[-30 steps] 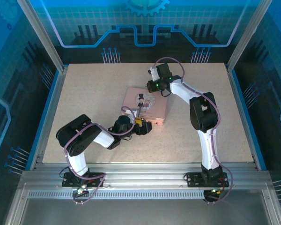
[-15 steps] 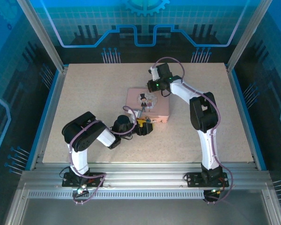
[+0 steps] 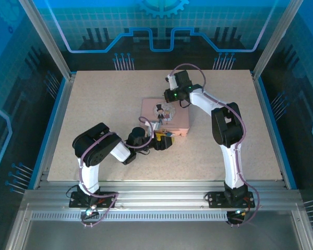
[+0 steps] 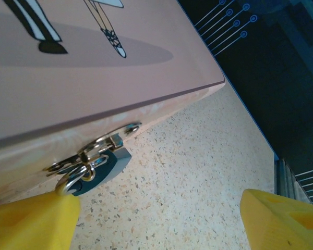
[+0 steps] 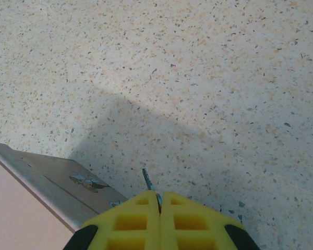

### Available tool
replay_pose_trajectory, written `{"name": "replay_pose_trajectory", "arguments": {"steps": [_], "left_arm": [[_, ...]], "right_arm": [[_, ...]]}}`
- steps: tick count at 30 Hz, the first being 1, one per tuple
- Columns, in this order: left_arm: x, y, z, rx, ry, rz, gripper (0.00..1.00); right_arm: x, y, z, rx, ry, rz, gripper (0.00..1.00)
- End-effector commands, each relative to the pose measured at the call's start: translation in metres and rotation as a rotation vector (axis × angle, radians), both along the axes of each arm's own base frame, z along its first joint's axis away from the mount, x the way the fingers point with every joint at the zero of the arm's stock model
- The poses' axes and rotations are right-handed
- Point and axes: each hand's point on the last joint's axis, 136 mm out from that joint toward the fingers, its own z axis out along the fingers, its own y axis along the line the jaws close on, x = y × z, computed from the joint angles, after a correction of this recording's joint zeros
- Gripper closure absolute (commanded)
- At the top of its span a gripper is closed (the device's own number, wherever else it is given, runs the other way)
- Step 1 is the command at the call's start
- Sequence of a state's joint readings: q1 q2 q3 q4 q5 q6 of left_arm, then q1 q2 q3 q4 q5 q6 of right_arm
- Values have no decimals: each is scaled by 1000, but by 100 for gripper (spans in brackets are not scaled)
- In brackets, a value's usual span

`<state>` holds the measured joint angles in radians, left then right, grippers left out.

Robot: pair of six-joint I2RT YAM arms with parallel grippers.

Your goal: Unlock a padlock with a key

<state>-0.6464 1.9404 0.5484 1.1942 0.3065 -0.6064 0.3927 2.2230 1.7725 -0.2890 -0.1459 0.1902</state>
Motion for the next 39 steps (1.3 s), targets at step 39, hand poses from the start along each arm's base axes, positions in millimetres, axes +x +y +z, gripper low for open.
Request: {"name": "replay_pose_trajectory", "arguments": {"steps": [39], "left_arm": [[27,7,46,-135,-144,78,24]], "right_arm": [[-42,5,19,21,87,51,100]]}}
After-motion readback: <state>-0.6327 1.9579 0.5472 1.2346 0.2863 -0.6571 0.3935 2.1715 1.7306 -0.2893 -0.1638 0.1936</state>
